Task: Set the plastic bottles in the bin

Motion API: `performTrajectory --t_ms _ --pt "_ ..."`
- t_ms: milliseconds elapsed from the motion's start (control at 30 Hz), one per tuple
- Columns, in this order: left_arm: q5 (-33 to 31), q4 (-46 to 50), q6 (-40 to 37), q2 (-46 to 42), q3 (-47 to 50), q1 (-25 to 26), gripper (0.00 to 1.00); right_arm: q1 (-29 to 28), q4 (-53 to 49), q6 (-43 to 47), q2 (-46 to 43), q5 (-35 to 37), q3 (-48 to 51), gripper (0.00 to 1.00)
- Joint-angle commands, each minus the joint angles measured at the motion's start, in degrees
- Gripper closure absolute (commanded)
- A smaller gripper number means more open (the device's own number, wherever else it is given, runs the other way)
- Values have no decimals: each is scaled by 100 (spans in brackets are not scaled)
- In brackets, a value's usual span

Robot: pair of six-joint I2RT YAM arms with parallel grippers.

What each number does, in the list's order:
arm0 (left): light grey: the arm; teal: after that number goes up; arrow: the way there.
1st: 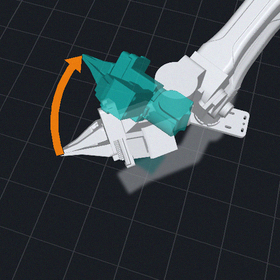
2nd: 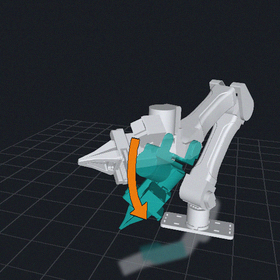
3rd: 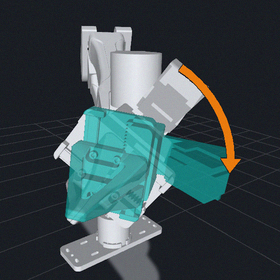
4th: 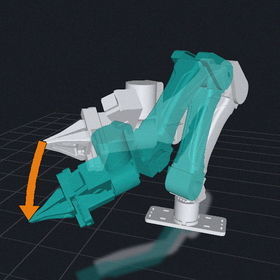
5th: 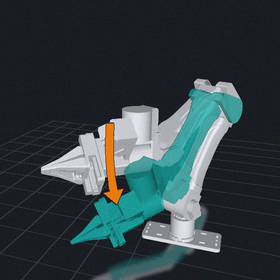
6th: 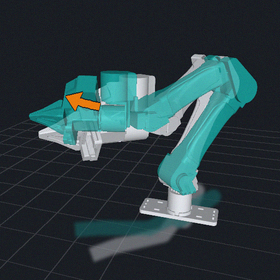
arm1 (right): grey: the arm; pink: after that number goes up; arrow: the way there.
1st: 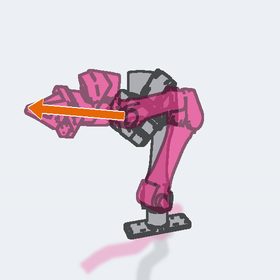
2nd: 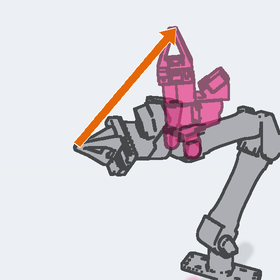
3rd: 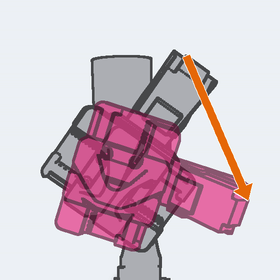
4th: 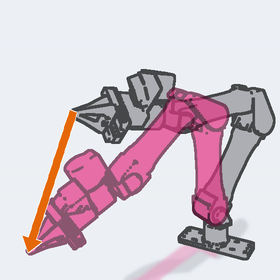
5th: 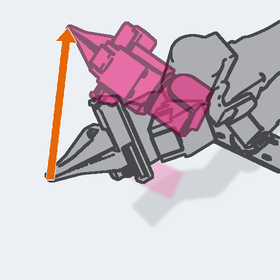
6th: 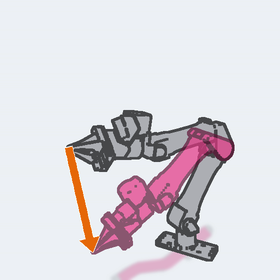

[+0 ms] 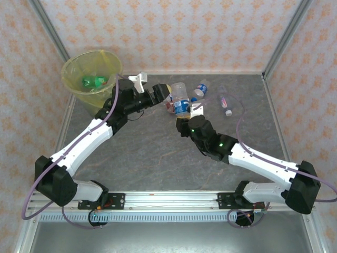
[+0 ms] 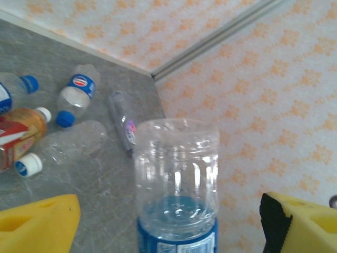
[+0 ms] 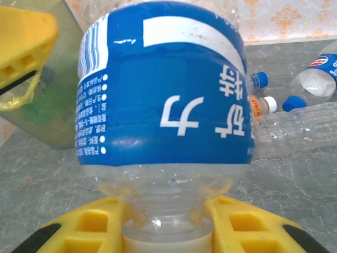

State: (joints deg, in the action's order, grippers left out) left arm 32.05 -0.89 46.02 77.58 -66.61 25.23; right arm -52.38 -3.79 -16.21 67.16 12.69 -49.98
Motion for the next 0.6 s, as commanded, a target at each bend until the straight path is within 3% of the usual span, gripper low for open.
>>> performTrajectory --t_ms 0,333,567 --pt "354 9 -149 208 -299 109 11 -166 182 174 26 183 -285 68" --pt "451 101 -153 477 -523 145 12 -598 186 400 404 436 -526 68" --pt "433 142 -198 465 -546 144 28 -595 252 431 299 656 -413 67"
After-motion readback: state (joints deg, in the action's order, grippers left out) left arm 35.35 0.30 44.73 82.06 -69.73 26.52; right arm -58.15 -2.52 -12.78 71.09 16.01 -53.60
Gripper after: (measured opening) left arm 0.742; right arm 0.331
